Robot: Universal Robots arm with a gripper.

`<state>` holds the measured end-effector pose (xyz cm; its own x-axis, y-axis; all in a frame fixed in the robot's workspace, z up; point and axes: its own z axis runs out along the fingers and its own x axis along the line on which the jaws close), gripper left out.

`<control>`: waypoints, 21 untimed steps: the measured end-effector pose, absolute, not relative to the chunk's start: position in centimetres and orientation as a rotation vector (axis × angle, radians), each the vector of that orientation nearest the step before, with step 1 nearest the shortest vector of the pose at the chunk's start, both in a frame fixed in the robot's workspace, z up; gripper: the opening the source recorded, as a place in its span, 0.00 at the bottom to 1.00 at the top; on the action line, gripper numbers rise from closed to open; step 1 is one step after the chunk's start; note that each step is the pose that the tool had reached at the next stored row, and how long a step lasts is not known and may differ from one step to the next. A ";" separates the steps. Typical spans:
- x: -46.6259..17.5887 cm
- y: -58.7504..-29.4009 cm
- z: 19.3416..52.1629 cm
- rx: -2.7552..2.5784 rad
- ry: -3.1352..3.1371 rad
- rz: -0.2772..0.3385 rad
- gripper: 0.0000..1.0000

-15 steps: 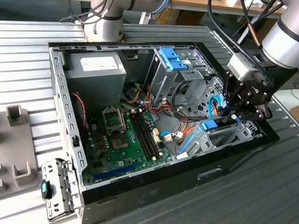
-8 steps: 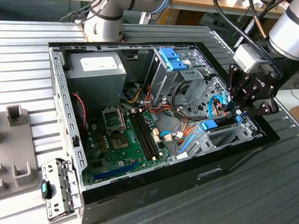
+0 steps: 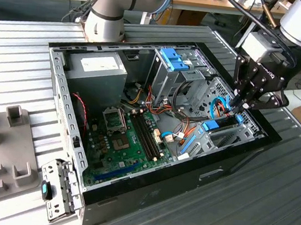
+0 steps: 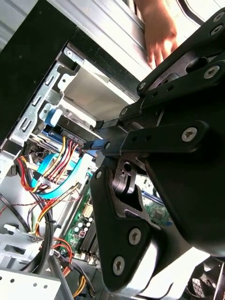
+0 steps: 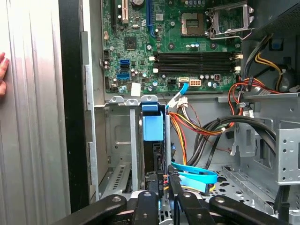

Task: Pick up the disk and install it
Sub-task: 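Insert the first disk wire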

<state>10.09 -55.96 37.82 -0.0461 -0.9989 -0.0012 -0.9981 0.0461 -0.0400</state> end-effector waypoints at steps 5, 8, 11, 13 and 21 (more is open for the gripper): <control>10.0 -56.0 37.6 -2.137 2.239 -0.016 0.24; 10.0 -56.0 37.0 -2.136 2.235 -0.008 0.24; 10.0 -56.0 36.4 -2.136 2.234 -0.007 0.24; 10.0 -56.0 36.3 -2.135 2.233 -0.005 0.24; 10.0 -56.0 36.2 -2.116 2.211 0.041 0.24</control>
